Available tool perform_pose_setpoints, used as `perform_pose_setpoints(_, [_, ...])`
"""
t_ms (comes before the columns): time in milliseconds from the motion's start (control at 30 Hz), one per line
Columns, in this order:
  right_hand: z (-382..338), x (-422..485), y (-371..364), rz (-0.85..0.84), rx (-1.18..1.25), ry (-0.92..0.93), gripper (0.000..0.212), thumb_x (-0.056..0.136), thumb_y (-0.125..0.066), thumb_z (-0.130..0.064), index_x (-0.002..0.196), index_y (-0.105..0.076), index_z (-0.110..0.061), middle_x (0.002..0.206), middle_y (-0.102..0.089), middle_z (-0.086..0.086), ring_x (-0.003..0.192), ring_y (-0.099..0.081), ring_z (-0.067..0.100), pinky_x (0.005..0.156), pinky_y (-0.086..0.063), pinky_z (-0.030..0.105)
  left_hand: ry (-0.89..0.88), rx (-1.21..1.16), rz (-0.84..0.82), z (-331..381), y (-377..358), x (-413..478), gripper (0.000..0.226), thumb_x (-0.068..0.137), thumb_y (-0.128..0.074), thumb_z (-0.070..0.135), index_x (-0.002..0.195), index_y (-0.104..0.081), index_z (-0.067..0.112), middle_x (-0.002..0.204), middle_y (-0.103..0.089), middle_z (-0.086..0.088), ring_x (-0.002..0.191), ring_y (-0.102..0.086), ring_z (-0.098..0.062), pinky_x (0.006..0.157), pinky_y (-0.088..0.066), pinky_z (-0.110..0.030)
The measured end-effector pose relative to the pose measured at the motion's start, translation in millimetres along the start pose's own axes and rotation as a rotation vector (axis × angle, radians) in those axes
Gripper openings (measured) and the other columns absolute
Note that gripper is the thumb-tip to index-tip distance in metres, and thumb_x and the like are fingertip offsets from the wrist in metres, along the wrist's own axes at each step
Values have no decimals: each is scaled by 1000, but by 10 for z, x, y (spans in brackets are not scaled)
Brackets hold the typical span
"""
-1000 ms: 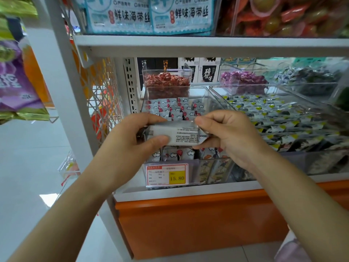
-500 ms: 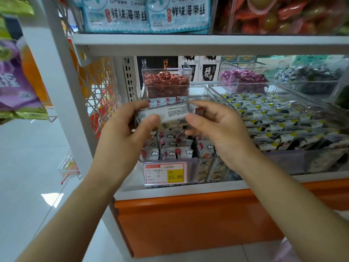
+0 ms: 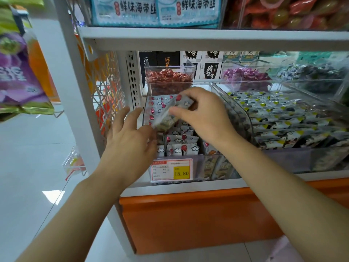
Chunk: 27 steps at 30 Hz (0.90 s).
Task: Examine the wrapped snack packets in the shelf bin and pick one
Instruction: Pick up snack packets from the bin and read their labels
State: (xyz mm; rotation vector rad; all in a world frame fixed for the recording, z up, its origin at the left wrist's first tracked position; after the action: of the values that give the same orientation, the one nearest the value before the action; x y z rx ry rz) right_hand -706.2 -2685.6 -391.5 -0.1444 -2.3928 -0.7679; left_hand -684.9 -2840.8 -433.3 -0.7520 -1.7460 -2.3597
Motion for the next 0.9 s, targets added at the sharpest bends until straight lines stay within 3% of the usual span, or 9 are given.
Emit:
perform_pose_setpoints(67, [-33, 67, -161, -113, -117, 34, 26, 78, -74, -27, 97, -63, -15, 83, -58, -13, 69, -47, -8, 59, -35, 7, -3, -37, -8, -14, 3, -5, 19, 89, -54, 22, 100, -68, 15, 153, -25, -9, 143, -3, -27, 112, -12, -52])
perform_pose_setpoints(167, [-12, 155, -354, -185, -219, 22, 39, 77, -75, -30, 108, -62, -11, 106, -63, 1, 90, -54, 10, 71, -37, 22, -4, -155, 20, -31, 57, -14, 18, 88, -56, 19, 104, -65, 19, 151, -27, -8, 142, -7, -25, 112, -12, -47])
perform_pose_setpoints(300, [27, 171, -587, -397, -477, 111, 25, 85, -64, -39, 87, -67, -14, 88, -61, -3, 91, -45, 17, 71, -36, 29, 10, -228, 137, -83, 237, -9, 24, 84, -59, 11, 107, -61, 17, 142, -39, -8, 137, -22, -25, 106, -11, -29])
perform_pose_setpoints(433, [133, 194, -666, -600, -597, 84, 27, 92, -49, -28, 98, -72, -16, 105, -66, 2, 99, -42, 17, 84, -38, 34, 28, -227, 126, -132, 271, -16, 32, 83, -55, 4, 113, -57, 14, 135, -44, -6, 132, -28, -24, 102, -13, -24])
perform_pose_setpoints(533, [118, 319, -593, -583, -393, -56, 27, 92, -47, -18, 96, -72, -6, 107, -68, 15, 100, -61, 30, 89, -49, 39, 20, -245, 119, -123, 273, -17, 35, 83, -52, 2, 115, -55, 14, 132, -45, -4, 129, -30, -22, 100, -15, -23])
perform_pose_setpoints(633, [85, 472, -514, -397, -298, -59, 21, 89, -53, -11, 92, -73, -14, 104, -71, 4, 88, -63, 16, 82, -49, 30, 27, -266, 113, -126, 272, -7, 38, 84, -51, 2, 119, -53, 14, 133, -45, -4, 129, -30, -21, 102, -17, -24])
perform_pose_setpoints(733, [103, 530, -619, -410, -388, 0, 14, 87, -62, -17, 86, -73, -9, 96, -72, 4, 85, -64, 17, 81, -51, 33, 40, -288, 101, -126, 272, -7, 40, 85, -50, 2, 123, -51, 15, 134, -44, -3, 129, -30, -20, 102, -20, -24])
perform_pose_setpoints(833, [160, 529, -783, -505, -583, 56, 10, 81, -71, -28, 84, -72, -19, 97, -69, -3, 99, -53, 17, 88, -46, 36, 41, -294, 99, -122, 279, -9, 42, 86, -50, 3, 126, -49, 15, 136, -43, -3, 130, -30, -19, 99, -19, -21])
perform_pose_setpoints(900, [158, 537, -818, -508, -593, 71, 5, 79, -73, -25, 82, -71, -20, 91, -65, -5, 99, -53, 17, 88, -47, 39, 47, -304, 96, -125, 276, -10, 42, 87, -50, 4, 127, -48, 16, 137, -42, -3, 130, -30, -19, 97, -19, -18])
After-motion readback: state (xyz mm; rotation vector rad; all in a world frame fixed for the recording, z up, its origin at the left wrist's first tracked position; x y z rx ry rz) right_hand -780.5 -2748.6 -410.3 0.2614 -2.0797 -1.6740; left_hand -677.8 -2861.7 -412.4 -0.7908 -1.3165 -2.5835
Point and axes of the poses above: each hand's wrist, its own x-axis towards the middle knuckle, its own y-axis out of the back of the hand, z = x × y, the point moved 5 cm from there along x, towards the middle knuckle
